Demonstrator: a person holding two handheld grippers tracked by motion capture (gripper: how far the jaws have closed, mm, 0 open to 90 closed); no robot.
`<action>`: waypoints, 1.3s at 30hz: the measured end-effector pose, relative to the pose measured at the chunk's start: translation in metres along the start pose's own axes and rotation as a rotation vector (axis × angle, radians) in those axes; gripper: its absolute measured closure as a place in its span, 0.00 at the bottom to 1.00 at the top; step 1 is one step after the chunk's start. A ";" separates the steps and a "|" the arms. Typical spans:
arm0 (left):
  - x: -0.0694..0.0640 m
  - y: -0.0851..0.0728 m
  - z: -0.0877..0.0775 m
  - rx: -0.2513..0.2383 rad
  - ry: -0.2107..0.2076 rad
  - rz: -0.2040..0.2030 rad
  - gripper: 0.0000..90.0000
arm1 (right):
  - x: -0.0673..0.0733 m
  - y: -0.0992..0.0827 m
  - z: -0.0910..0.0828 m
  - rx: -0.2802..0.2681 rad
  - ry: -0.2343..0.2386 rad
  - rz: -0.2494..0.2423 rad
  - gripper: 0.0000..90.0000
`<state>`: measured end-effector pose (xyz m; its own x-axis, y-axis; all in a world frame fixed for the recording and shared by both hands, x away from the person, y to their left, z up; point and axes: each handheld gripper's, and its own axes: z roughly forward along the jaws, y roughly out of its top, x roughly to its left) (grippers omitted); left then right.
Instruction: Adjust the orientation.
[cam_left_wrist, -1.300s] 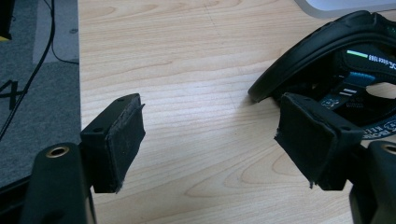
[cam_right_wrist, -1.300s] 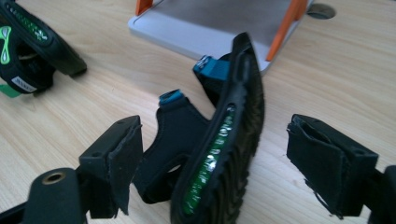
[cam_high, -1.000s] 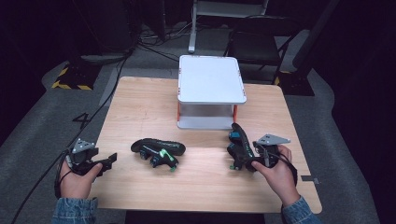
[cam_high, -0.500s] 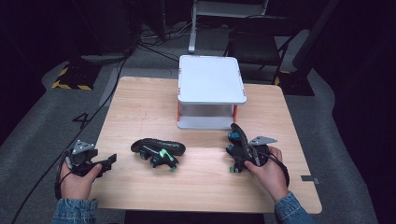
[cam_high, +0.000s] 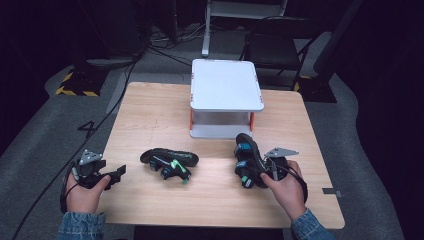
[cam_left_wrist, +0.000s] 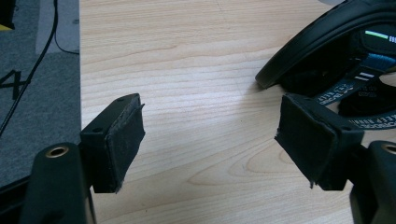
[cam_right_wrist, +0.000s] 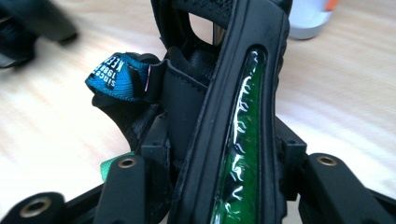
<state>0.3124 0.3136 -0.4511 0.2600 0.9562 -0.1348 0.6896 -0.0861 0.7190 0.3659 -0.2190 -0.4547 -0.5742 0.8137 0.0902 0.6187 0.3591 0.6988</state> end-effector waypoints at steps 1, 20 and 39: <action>0.000 0.000 0.001 0.001 -0.001 0.002 0.26 | 0.004 -0.001 0.001 0.010 0.009 -0.003 0.58; -0.006 0.007 0.012 0.014 -0.024 0.022 0.26 | 0.008 -0.002 -0.013 -0.063 -0.095 -0.089 0.47; -0.007 0.011 0.015 0.014 -0.035 0.021 0.26 | -0.029 -0.003 -0.031 -0.113 -0.221 -0.066 0.37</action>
<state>0.3280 0.3015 -0.4520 0.2980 0.9437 -0.1434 0.6930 -0.1106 0.7124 0.3637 -0.2583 -0.4373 -0.4729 0.8747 -0.1065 0.5127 0.3714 0.7740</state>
